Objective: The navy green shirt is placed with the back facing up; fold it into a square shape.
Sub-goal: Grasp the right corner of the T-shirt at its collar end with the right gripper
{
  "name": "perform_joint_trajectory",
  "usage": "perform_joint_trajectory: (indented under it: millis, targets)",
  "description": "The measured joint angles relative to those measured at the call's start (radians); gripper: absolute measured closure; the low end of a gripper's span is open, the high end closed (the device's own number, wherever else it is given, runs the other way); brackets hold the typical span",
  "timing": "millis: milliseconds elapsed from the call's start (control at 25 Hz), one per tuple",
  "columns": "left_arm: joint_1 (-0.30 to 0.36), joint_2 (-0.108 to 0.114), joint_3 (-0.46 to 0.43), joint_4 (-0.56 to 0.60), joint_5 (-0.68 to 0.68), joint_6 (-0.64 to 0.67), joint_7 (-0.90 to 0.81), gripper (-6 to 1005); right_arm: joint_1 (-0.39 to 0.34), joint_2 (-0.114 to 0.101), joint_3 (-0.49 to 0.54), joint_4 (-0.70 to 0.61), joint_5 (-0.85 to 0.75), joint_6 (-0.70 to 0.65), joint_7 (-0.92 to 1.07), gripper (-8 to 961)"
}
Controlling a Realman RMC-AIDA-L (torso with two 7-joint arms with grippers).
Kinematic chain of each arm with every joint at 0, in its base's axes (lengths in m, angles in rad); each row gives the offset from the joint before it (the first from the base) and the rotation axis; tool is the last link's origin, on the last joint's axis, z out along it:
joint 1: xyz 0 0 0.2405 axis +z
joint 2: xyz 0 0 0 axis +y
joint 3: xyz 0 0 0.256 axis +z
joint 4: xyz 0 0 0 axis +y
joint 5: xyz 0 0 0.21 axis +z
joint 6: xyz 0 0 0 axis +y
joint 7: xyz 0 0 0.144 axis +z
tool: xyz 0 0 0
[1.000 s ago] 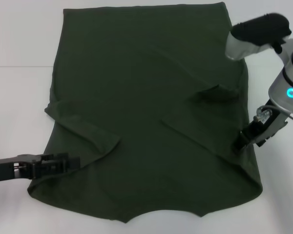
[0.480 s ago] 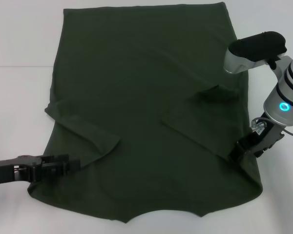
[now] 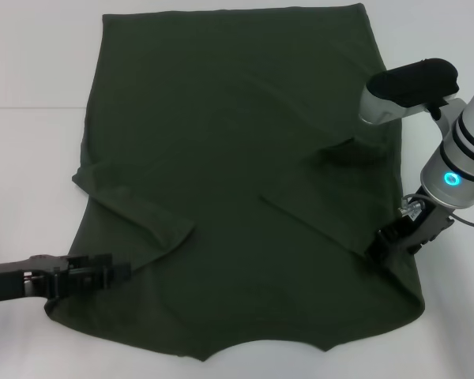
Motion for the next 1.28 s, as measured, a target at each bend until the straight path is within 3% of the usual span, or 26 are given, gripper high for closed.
perform_joint_trajectory:
  millis: [520,760,960,1280]
  targets:
    - [0.009,0.0,0.0,0.0,0.002,0.001,0.0,306,-0.001,0.0,-0.005,0.021,-0.003,0.023,0.001,254]
    - [0.01,0.0,-0.007,0.003,0.002,0.001,0.0,306,-0.022,-0.001,-0.105,-0.005,-0.004,0.025,0.053,254]
    - [0.012,0.001,-0.007,0.004,0.002,0.001,0.0,306,-0.031,-0.001,-0.118,-0.032,-0.004,0.023,0.063,366]
    - [0.013,0.0,-0.008,0.003,0.002,-0.006,0.001,307,-0.031,-0.003,-0.118,-0.028,-0.004,0.018,0.062,663]
